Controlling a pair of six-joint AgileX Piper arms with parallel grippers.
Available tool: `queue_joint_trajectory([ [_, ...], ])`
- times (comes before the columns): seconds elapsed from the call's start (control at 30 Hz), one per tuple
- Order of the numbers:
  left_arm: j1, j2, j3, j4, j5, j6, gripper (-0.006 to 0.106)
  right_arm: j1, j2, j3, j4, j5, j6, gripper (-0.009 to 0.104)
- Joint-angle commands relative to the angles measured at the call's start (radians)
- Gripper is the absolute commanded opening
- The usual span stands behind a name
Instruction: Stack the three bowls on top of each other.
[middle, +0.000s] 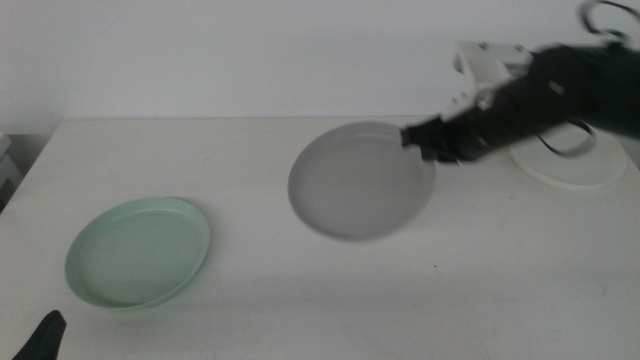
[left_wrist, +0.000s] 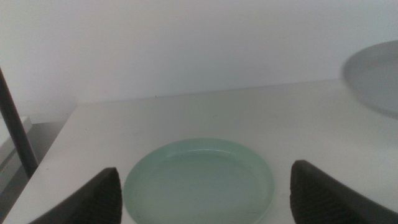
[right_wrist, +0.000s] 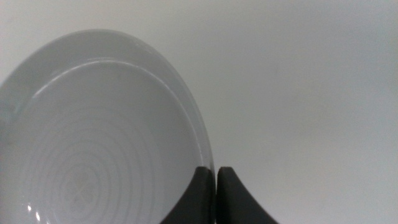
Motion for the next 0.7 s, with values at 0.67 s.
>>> queue_joint_trajectory([
  [0.67,0.001,-0.013,-0.005,-0.015,-0.082,-0.005,0.092,0.131,-0.265,0.543,0.054,-0.376,0.106,-0.001],
])
